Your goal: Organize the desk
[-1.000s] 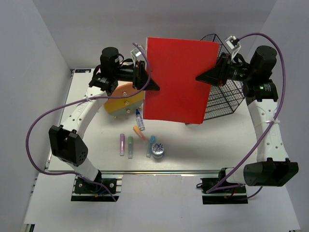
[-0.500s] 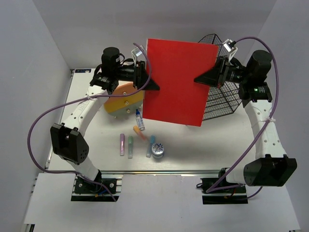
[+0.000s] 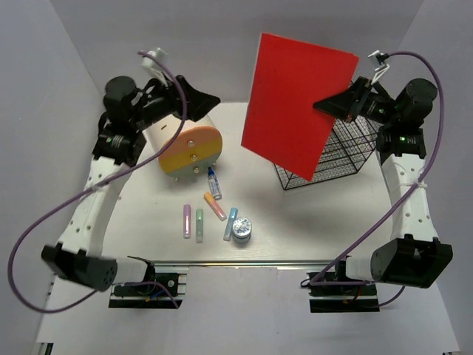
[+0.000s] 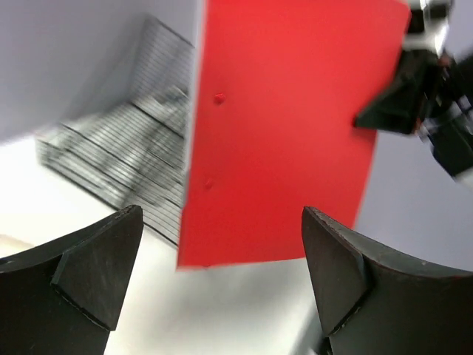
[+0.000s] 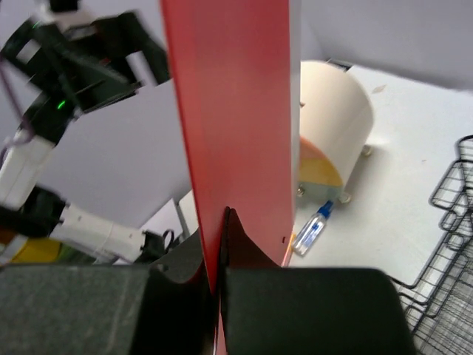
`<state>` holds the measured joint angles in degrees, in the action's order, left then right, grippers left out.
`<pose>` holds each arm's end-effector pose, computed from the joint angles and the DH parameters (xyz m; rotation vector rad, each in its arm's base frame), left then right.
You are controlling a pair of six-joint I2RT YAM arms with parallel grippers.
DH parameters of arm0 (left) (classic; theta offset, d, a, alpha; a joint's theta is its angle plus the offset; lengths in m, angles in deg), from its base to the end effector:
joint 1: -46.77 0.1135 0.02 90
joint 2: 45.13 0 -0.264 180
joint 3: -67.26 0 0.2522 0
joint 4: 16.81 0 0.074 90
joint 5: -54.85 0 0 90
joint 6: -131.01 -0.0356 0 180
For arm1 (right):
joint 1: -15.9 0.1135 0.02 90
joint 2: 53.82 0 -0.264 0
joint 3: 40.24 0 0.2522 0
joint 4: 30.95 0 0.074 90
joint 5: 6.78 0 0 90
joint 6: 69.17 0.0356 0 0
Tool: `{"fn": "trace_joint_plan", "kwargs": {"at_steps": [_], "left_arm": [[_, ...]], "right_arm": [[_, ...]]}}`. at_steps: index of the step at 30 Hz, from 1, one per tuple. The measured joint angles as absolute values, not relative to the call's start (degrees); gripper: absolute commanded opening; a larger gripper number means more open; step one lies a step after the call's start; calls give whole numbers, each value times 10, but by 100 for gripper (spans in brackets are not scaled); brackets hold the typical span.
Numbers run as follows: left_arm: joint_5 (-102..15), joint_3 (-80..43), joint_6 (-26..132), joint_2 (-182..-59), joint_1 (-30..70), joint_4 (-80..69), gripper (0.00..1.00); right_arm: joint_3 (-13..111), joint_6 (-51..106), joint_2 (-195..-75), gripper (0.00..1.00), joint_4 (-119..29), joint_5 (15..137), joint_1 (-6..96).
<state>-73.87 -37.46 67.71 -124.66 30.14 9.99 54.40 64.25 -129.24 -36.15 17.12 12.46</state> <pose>0.2830 -0.1078 0.4776 0.4090 1.6616 -1.1101 0.2789 0.0158 0.4734 -0.4564 1.5541 1.3056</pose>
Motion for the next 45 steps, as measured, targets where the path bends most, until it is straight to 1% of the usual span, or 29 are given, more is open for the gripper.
{"fn": "trace_joint_plan", "kwargs": {"at_steps": [4,9,18,25,30,39,45], "left_arm": [[-643,-338,667,-1160,304,103,98],[-594,-282,659,-1097,304,102,98],[-569,-192,655,-1060,304,116,98],[-570,-162,655,-1027,304,115,98],[-571,-144,656,-1020,304,114,98],[-576,-113,661,-1014,304,109,98],[-583,-99,666,-1004,304,101,98]], "right_arm": [[543,696,-1293,0,-319,191,91],[522,769,-1290,0,-272,223,57],[405,947,-1276,0,-211,315,-26],[365,1009,-1267,0,-216,361,-63],[356,1023,-1257,0,-239,390,-80],[355,1011,-1249,0,-376,456,-85],[356,1011,-1231,0,-438,478,-85]]}}
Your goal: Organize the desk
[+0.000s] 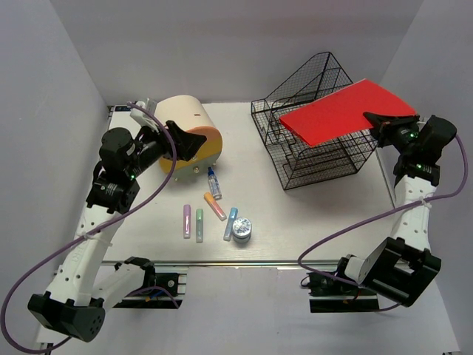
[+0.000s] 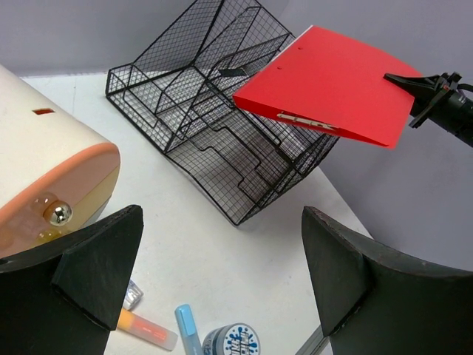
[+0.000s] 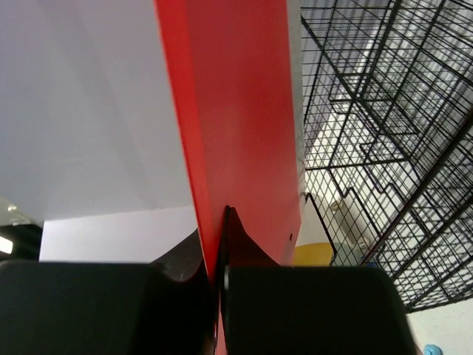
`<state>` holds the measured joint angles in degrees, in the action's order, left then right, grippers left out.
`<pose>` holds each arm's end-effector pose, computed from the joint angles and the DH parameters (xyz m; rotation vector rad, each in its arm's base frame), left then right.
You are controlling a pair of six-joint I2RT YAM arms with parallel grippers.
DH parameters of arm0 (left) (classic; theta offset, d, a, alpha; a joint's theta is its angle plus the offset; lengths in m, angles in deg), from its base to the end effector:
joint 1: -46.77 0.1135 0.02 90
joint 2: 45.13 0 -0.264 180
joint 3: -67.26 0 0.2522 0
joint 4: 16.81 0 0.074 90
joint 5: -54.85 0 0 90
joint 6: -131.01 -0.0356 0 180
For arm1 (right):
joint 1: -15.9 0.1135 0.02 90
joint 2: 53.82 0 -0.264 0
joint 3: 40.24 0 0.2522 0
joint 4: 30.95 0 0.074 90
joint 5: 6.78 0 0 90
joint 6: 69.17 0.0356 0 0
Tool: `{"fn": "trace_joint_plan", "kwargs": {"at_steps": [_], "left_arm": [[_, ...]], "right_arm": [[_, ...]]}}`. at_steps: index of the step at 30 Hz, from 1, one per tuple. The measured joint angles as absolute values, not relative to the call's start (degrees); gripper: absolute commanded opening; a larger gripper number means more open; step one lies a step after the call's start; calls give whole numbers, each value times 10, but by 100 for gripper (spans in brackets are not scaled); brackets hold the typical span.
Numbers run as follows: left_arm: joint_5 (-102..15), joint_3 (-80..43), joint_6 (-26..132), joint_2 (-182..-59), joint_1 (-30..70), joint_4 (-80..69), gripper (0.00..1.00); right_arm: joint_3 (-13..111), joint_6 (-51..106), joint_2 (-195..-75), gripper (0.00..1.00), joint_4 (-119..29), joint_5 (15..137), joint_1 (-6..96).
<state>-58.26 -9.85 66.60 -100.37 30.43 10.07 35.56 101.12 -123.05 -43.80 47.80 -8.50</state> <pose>0.1975 -0.0725 0.4150 0.1802 1.7192 -0.8813 0.2629 -0.0966 0.3779 1.0796 1.4655 1.2285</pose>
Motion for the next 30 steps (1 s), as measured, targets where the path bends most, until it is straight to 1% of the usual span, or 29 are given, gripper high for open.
{"fn": "trace_joint_plan", "kwargs": {"at_steps": [7,21,24,25,27,28,29,30], "left_arm": [[-586,-98,672,-1004,304,90,98],[-592,-87,688,-1000,304,80,98],[-598,-87,692,-1000,304,77,98],[-600,-86,694,-1000,304,75,98],[-604,-82,696,-1000,304,68,98],[-606,-80,697,-1002,303,66,98],[-610,-79,699,-1004,302,63,98],[-614,-79,701,-1007,301,60,98]], "right_arm": [[355,1015,-1224,0,-463,494,-85],[311,1043,-1223,0,-435,501,-83],[300,1045,-1223,20,-419,501,-78],[295,1046,-1223,37,-414,501,-75],[283,1043,-1223,51,-403,501,-70],[280,1043,-1223,77,-402,501,-68],[278,1041,-1223,86,-403,501,-65],[278,1032,-1223,89,-403,501,-62]]}}
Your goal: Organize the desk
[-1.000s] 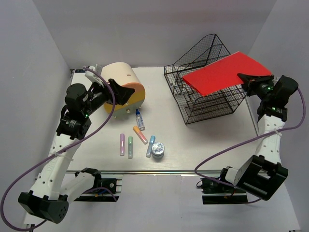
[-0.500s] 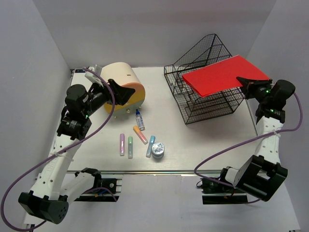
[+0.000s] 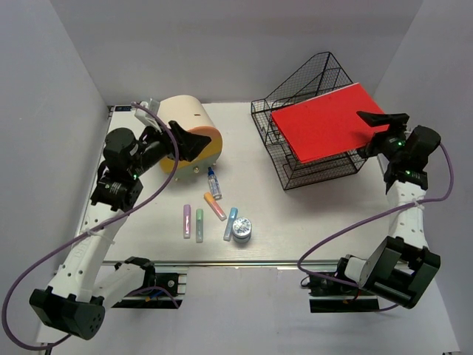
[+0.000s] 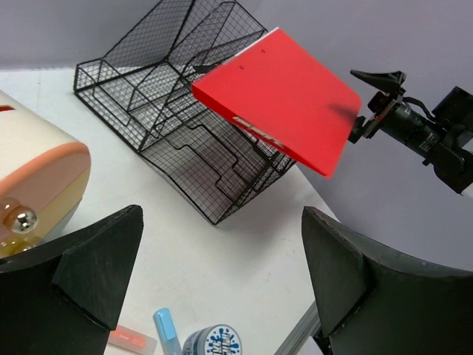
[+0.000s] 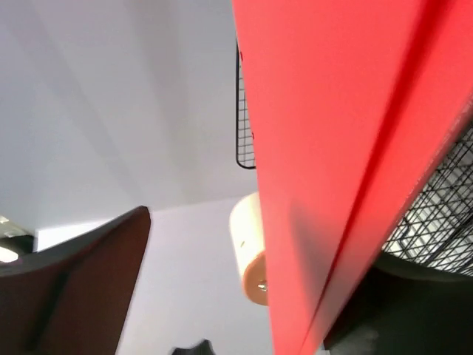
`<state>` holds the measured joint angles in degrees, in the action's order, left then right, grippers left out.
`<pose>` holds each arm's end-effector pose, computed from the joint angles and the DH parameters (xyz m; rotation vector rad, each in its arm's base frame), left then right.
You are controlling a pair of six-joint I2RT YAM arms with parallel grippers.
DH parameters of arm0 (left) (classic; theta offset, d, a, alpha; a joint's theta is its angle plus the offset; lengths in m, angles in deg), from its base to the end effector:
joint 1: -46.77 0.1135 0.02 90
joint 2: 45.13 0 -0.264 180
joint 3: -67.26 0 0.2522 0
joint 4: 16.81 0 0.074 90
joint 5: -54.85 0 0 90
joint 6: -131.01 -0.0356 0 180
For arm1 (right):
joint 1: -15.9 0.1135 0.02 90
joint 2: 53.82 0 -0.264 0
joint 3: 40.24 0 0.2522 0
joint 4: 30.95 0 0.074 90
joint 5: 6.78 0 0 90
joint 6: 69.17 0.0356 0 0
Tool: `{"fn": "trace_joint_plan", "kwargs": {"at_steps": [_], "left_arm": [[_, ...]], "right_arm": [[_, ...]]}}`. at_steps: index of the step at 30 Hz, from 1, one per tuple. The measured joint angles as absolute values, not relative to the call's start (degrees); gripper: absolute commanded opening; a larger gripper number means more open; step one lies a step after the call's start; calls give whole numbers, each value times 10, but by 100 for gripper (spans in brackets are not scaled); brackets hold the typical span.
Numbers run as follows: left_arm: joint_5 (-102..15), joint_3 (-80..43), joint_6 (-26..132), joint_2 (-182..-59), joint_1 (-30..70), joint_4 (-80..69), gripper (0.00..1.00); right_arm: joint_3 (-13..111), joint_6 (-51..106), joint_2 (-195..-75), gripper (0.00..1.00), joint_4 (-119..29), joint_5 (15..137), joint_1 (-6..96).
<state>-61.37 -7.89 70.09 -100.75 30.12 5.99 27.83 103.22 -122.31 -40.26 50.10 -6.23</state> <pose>0.2009 -0.0765 0.4096 0.1849 1.7045 -0.9738 0.2646 -0.0866 0.3397 1.1680 1.4850 1.2469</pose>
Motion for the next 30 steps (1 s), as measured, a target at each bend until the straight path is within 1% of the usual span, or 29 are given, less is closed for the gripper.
{"fn": "trace_joint_plan", "kwargs": {"at_steps": [7,17,22,30], "left_arm": [[-641,-76,715,-1030,301,42,98],[-656,-75,718,-1031,301,37,98],[-665,-75,720,-1036,296,32,98],[-674,-75,721,-1051,294,26,98]], "right_arm": [[295,980,-1223,89,-415,500,-56],[400,837,-1217,89,-524,535,-62],[406,786,-1213,89,-564,552,-70],[402,754,-1242,89,-602,522,-72]]}}
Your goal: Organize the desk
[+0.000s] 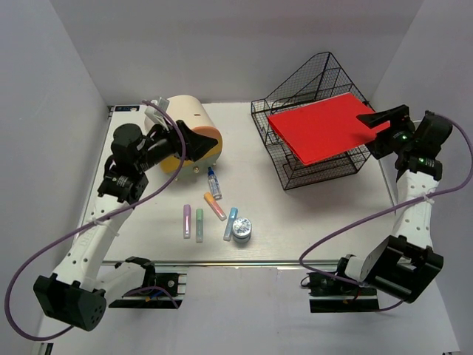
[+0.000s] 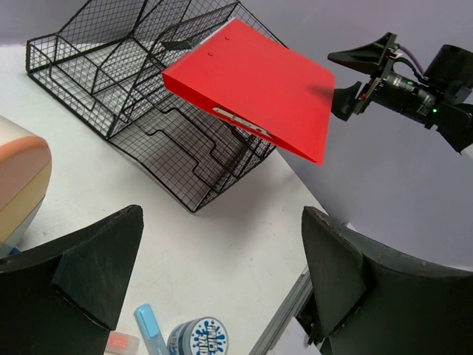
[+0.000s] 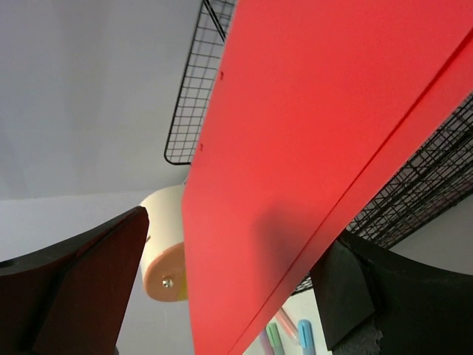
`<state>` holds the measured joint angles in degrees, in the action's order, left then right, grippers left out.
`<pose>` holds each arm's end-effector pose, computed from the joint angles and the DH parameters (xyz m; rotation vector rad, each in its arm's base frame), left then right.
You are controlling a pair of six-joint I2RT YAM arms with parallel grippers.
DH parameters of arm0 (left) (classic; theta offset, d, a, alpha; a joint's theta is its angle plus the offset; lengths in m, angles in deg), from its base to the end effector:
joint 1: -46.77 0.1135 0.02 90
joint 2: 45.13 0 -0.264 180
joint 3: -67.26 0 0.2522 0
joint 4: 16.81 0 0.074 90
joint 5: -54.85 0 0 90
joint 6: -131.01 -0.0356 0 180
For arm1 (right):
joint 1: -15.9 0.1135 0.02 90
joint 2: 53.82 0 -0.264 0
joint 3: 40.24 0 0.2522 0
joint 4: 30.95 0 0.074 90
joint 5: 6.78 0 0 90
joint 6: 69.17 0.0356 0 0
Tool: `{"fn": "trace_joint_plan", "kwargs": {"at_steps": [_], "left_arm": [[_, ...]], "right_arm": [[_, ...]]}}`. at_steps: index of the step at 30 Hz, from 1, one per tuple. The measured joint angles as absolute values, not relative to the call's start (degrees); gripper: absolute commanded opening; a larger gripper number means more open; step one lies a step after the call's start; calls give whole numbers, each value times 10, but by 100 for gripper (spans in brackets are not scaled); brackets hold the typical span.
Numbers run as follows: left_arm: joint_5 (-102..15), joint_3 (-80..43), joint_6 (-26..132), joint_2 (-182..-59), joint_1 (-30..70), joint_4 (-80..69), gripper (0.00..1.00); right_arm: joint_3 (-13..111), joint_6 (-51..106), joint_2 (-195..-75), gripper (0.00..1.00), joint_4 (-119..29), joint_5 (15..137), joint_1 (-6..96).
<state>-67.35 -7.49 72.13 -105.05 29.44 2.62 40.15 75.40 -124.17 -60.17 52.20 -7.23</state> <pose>0.2189 -0.0882 0.3981 0.2454 1.7418 -1.0910 0.2631 -0.0924 0.3718 0.9081 1.7305 0.8815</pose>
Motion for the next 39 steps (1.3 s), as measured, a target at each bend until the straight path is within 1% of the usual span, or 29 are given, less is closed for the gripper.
{"fn": "trace_joint_plan", "kwargs": {"at_steps": [4,10,16,22,28,34,39], "left_arm": [[-678,-75,725,-1056,294,24,98],[-688,-75,747,-1078,294,10,98],[-700,-86,772,-1142,269,2,98],[-683,-155,771,-1233,211,40,98],[-629,-230,761,-1300,155,72,98],[-587,-308,757,-1378,128,89,98],[-567,-348,755,-1436,115,102,97]], "right_arm": [[402,746,-1263,89,-613,515,-72],[407,713,-1282,89,-640,544,-72],[408,694,-1290,89,-648,553,-72],[408,666,-1281,89,-658,552,-74],[432,622,-1260,89,-682,533,-84],[455,581,-1253,89,-702,478,-96],[459,558,-1252,89,-732,471,-105]]}}
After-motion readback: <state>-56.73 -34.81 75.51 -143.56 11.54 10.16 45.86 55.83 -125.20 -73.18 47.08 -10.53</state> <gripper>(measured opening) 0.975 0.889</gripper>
